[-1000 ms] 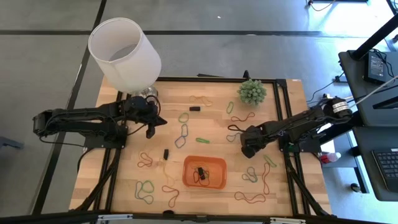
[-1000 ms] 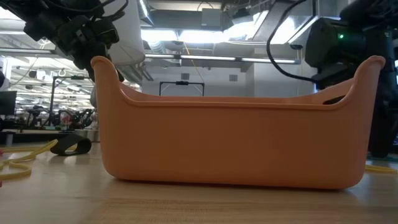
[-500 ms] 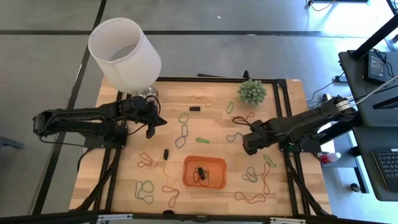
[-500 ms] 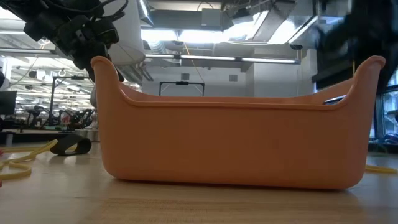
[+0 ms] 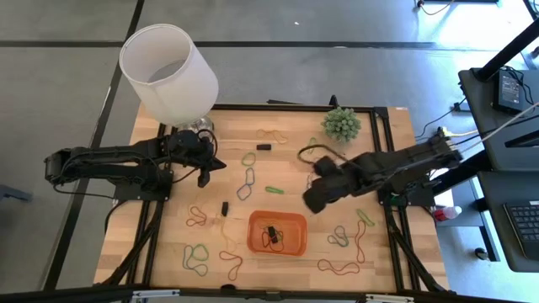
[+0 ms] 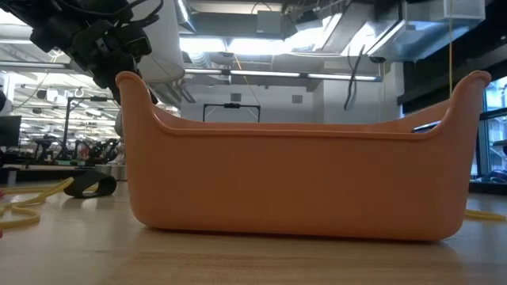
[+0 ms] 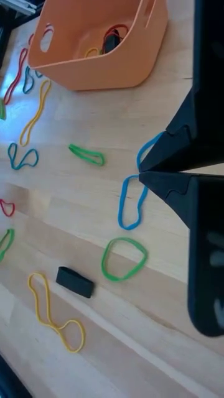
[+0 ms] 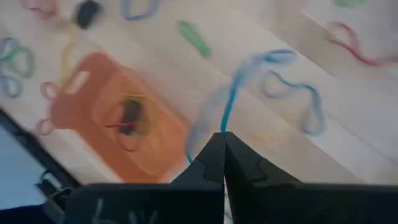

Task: Pick and place rubber bands into bin
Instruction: Put the blue rubber band into the orange bin

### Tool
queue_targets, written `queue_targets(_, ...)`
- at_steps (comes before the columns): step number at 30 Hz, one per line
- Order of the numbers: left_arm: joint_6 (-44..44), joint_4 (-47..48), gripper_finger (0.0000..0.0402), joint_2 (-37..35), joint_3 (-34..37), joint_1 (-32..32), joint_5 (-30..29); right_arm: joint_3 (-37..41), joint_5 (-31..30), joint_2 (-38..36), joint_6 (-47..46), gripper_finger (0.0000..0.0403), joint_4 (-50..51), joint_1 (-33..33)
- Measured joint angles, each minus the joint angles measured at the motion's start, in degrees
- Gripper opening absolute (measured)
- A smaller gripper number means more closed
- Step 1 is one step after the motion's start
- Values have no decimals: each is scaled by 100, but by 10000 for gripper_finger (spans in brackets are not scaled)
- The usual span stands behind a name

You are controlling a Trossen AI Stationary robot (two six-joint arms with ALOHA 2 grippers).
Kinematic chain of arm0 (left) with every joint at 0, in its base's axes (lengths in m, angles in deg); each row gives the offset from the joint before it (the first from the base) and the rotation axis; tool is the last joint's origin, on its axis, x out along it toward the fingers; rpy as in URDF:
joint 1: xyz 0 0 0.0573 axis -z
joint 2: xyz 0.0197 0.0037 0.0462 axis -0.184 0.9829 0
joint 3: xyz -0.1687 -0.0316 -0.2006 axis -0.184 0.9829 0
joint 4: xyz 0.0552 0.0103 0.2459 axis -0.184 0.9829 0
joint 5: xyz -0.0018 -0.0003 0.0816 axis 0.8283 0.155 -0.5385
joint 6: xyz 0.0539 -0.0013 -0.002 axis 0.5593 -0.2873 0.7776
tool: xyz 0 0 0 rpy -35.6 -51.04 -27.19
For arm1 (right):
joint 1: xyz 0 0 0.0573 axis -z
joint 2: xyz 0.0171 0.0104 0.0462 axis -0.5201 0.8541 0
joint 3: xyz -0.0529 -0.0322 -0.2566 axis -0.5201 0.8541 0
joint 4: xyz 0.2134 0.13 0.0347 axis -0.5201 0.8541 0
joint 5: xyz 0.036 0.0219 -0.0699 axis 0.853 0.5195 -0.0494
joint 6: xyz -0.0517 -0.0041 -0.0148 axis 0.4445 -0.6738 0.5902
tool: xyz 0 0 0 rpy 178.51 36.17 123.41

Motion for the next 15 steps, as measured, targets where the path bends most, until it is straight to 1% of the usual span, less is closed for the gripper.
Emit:
queue_targets(5, 0, 3, 2, 0, 0, 0, 0, -1224, -4, 1059, 878, 1, -91, -31)
queue_targets(8, 0, 6, 2, 0, 0, 0, 0, -1785, -6, 1646, 1240, 1, -92, -31)
queue_targets(11, 2, 54, 5, 0, 0, 0, 0, -2157, 31, 2154, 1290, 0, -96, -37)
queue_targets(15, 2, 187, 4, 0, 0, 0, 2, -2427, 267, 2669, 1225, 0, -110, -113)
